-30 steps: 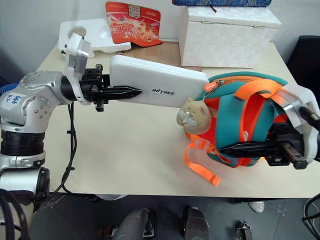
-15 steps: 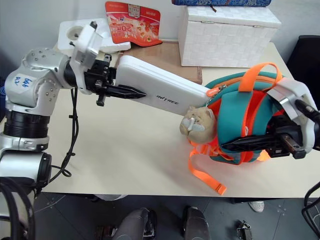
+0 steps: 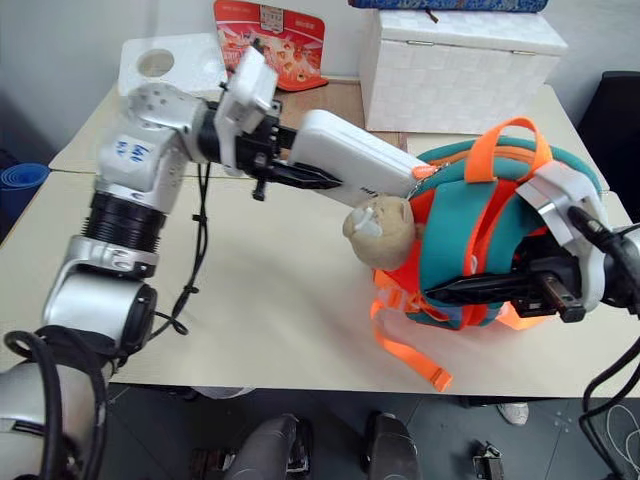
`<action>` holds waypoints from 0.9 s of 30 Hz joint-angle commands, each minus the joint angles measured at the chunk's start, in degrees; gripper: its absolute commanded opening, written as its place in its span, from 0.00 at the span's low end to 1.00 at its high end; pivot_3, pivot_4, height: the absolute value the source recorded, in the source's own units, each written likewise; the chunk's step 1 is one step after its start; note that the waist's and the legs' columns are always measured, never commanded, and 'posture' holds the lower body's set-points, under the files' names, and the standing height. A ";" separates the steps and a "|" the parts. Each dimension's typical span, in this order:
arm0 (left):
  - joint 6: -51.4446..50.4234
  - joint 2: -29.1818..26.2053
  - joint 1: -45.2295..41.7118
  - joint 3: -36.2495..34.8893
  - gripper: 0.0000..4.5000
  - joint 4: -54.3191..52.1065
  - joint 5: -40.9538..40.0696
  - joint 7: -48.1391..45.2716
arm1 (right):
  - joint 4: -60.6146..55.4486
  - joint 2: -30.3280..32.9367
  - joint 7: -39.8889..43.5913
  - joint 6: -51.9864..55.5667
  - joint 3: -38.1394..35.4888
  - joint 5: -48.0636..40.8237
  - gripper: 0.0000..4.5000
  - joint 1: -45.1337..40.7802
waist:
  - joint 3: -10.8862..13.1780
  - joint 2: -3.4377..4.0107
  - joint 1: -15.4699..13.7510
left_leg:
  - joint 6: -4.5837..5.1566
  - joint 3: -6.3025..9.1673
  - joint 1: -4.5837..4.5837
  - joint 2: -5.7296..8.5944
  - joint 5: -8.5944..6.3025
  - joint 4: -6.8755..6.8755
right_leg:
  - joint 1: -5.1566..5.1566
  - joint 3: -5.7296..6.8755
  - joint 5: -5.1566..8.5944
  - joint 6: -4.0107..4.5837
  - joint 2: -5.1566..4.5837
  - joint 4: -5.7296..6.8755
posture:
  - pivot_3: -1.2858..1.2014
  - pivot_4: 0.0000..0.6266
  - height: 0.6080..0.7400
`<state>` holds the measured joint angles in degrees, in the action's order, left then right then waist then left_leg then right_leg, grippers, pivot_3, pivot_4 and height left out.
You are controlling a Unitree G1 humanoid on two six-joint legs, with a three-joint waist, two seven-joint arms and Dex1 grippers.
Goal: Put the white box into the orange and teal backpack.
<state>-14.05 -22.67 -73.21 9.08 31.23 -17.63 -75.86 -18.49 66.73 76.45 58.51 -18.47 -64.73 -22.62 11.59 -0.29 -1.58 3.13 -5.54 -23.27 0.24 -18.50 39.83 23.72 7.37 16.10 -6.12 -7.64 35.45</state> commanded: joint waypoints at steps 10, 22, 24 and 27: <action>1.61 15.16 6.69 3.74 0.30 -1.01 3.44 8.24 | -2.55 -2.35 -7.16 0.03 -2.18 -3.35 0.00 -0.59 | 0.00 -0.01 -0.45 | 0.04 0.19 -0.04 0.03 -0.02 0.18 | -0.14 0.18 -0.01 -0.02 -0.04 0.03 | 0.52 0.24 1.00; -8.20 -0.43 13.64 -2.73 1.00 -12.00 -0.36 3.79 | -4.02 -6.23 -14.43 -1.38 -4.12 -2.99 0.00 3.29 | -0.02 0.03 0.22 | -0.02 0.20 0.06 -0.04 -0.01 0.13 | -0.14 0.15 0.00 0.00 0.02 0.08 | 0.52 0.24 1.00; -15.63 -3.66 13.87 -6.03 1.00 -16.30 -4.99 3.40 | -3.95 -6.52 -14.70 -1.60 -4.53 -2.72 0.00 4.00 | -0.01 0.01 0.00 | -0.02 0.20 0.04 -0.02 -0.02 0.19 | -0.14 0.13 0.00 0.00 0.00 0.10 | 0.52 0.24 1.00; -24.52 -4.10 12.61 -8.63 1.00 -22.91 -11.30 4.86 | -4.13 -6.89 -15.18 -1.99 -4.80 -2.82 0.00 5.06 | 0.00 0.00 -0.21 | 0.01 0.35 0.00 0.01 -0.02 0.26 | -0.26 0.13 -0.01 -0.01 -0.04 0.06 | 0.52 0.24 1.00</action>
<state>-34.23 -27.41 -58.05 2.11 14.16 -24.11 -71.61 -21.42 60.14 61.53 57.36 -21.11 -66.90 -17.87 11.58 -0.29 -1.80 3.15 -5.13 -23.29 0.26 -18.53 40.09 23.43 7.42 16.09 -6.13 -7.71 35.48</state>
